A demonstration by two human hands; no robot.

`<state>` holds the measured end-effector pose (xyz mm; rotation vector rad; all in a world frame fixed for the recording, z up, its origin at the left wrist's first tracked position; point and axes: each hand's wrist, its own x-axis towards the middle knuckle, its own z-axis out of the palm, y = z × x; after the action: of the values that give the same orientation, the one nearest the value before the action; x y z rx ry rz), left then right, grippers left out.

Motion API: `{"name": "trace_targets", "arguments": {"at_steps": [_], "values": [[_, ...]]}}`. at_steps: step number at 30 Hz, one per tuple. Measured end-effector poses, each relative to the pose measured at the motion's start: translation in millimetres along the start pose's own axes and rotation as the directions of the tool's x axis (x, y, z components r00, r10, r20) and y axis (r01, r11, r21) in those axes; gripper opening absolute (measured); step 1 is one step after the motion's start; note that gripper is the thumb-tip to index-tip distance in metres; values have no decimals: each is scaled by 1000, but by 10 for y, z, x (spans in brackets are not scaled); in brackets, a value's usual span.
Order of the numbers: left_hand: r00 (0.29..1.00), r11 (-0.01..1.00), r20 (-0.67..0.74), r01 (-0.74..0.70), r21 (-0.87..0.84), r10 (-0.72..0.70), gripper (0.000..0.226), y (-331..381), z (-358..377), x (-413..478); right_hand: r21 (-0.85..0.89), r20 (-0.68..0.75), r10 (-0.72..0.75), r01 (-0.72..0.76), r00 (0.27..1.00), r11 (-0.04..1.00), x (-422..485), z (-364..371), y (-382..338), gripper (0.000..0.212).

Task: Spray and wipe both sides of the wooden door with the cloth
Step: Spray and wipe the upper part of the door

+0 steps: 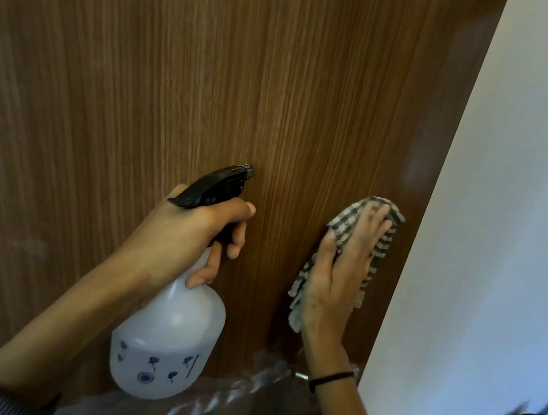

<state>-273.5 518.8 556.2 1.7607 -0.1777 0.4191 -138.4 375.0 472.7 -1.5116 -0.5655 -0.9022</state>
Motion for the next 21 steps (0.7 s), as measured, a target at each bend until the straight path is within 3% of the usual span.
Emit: {"name": "trace_targets", "arguments": {"at_steps": [4, 6, 9, 11, 13, 14, 15, 19, 21], "values": [[998, 998, -29, -50, 40, 52, 39, 140, 97, -129, -93, 277, -320, 356, 906, 930, -78, -89, 100, 62], [999, 997, -28, -38, 69, 40, 38, 184, 91, -139, -49, 230, -293, 311, 928, 949, 98, -135, 137, 63], [999, 996, -31, -19, 82, 22, 39, 216, 89, -155, 25, 29, -57, 57, 998, 998, 341, -31, -146, 58], [1000, 999, -27, -13, 49, 14, 38, 218, 77, -165, -52, 87, -173, 178, 981, 983, 321, 77, -385, 58], [1000, 1000, -4, -1, -9, 1, 38, 203, 67, -175, -106, 293, -433, 479, 852, 871, 258, 85, -415, 60], [1000, 999, 4, 3, -39, -3, 38, 193, 58, -179, -103, 368, -508, 577, 779, 810, 304, 41, -376, 62], [1000, 998, 6, 6, -58, -6, 38, 188, 37, -176, -91, 386, -534, 607, 752, 789, 388, -1, -336, 63], [998, 997, 55, 12, -71, -8, 39, 187, -113, -159, -40, 112, -285, 291, 952, 956, 593, 84, -493, 57], [997, 998, 72, 3, -62, 2, 41, 222, -186, -148, -80, 81, -248, 255, 965, 964, 505, 212, -713, 56]]}}
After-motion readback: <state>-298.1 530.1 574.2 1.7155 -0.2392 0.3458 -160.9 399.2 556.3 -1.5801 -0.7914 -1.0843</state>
